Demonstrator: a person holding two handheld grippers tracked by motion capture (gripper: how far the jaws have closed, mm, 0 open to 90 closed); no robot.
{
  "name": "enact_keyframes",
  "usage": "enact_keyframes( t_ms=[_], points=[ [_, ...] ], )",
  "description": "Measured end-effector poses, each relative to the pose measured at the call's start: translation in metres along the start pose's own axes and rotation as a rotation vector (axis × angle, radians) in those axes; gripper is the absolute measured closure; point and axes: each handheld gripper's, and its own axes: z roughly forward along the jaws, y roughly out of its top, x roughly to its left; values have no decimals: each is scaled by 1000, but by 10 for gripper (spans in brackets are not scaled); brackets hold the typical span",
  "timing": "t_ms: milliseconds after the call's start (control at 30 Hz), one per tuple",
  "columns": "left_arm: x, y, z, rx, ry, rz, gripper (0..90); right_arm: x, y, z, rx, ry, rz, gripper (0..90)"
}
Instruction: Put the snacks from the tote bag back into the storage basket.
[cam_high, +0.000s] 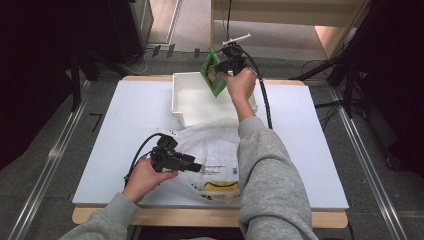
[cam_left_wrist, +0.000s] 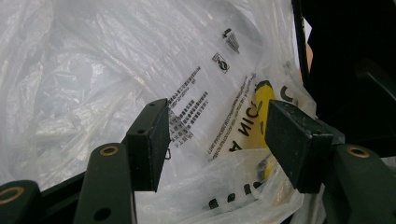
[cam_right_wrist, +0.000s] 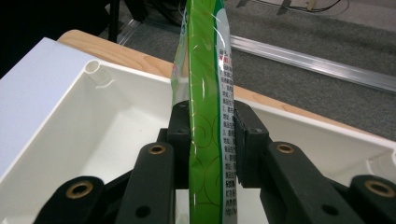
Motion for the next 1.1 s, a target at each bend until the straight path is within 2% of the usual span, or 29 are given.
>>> enact_keyframes(
  t_ms=[100,300,500,767,933,1100],
  points=[
    [-1,1,-2,-15,-3,-2,410,-1,-5,1,3,3,2,736],
    [1,0,-2,-9,-1,-8,410,-4,-13,5,13,18,21,736],
    [0,0,-1,1,0,-3,410,-3,-21,11,26,29,14,734],
    [1,0,-2,-9,3,-2,412,-2,-35,22,69,39,26,731],
    [1,0,-1,0,12,-2,412,-1,-39,27,66,68,40,730],
    [1,0,-2,4,17,-5,412,-1,-39,29,67,56,33,702]
  ],
)
